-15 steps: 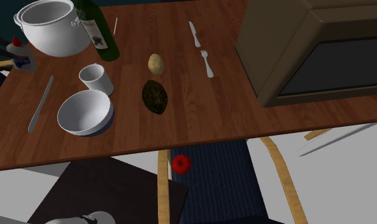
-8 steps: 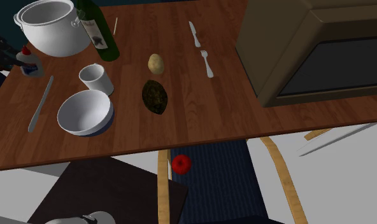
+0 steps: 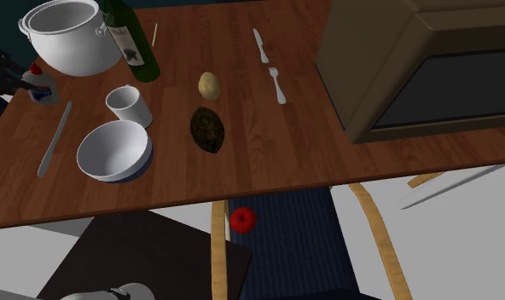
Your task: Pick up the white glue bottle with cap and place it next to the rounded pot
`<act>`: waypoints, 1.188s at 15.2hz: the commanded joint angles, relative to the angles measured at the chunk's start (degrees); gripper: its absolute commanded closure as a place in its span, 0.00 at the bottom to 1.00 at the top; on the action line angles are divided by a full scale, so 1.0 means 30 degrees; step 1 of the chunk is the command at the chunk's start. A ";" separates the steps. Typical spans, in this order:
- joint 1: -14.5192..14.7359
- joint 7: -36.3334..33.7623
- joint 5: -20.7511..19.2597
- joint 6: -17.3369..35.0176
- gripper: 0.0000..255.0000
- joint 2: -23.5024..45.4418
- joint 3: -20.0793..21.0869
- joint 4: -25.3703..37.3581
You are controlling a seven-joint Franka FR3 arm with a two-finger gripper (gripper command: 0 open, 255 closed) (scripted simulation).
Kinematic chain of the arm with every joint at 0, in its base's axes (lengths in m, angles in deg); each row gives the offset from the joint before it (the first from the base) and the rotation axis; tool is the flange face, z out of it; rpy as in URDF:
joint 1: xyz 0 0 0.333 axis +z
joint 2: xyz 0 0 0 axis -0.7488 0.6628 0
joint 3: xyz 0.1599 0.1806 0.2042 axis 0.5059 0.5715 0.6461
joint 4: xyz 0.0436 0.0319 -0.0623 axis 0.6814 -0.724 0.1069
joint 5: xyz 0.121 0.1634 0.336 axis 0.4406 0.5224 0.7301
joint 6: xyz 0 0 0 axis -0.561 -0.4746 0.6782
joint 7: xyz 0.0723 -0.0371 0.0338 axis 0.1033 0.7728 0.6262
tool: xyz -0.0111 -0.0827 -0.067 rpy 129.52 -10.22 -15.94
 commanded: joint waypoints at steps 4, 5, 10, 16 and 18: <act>0.0009 -0.0013 -0.0004 -0.0001 0.00 0.0035 -0.0007 -0.0017; 0.0007 -0.0012 -0.0002 0.0001 0.00 0.0032 -0.0007 -0.0021; -0.0413 0.1140 0.2025 -0.1236 0.00 -0.1756 0.0847 0.0357; -0.0401 0.1143 0.2028 -0.1234 0.00 -0.1759 0.0834 0.0357; -0.0401 0.1143 0.2028 -0.1234 0.00 -0.1759 0.0834 0.0357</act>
